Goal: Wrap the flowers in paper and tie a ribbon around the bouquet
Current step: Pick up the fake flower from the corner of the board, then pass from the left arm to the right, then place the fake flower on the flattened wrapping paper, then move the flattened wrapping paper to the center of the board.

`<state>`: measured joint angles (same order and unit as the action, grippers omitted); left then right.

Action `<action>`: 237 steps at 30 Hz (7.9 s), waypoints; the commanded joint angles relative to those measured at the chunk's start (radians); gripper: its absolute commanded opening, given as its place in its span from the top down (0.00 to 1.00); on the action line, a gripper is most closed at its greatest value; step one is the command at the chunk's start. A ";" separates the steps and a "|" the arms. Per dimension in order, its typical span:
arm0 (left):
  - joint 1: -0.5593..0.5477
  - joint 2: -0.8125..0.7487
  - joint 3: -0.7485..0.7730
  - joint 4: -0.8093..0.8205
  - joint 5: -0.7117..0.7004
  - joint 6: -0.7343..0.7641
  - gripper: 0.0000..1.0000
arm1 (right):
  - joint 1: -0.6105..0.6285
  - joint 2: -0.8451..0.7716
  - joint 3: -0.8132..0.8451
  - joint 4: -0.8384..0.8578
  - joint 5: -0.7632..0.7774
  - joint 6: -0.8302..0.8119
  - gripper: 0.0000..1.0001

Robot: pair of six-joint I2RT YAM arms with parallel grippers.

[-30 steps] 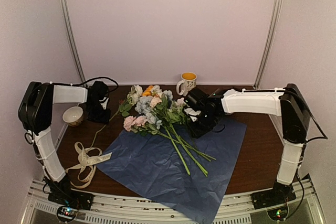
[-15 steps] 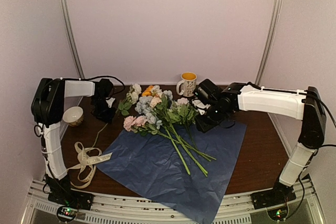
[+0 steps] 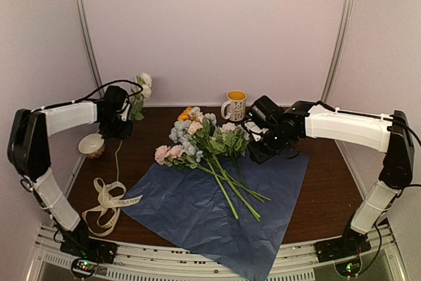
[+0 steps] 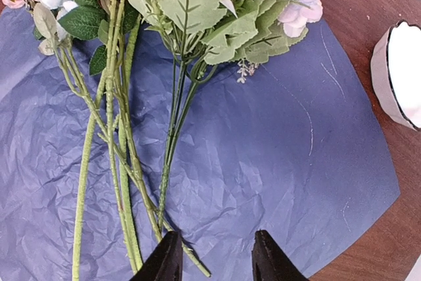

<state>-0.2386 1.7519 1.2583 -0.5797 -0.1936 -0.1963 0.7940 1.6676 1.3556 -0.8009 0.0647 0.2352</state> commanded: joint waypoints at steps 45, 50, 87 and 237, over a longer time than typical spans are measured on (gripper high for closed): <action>-0.542 -0.540 -0.058 0.168 -0.002 -0.330 0.20 | 0.171 -0.066 0.034 0.209 -0.063 0.102 1.00; -0.387 -0.531 -0.169 -0.009 0.057 -0.323 0.15 | 0.166 0.070 0.035 0.126 -0.023 0.122 1.00; -0.297 0.042 -0.317 -0.157 0.005 -0.081 0.23 | 0.082 -0.107 -0.264 0.003 0.012 0.232 0.50; -0.071 -0.330 -0.513 0.078 0.155 -0.397 1.00 | -0.450 -0.062 -0.447 0.093 -0.239 0.196 0.00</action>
<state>-0.3138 1.4307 0.7673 -0.5613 -0.0559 -0.6186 0.2859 1.5646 0.8539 -0.6910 -0.1341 0.4179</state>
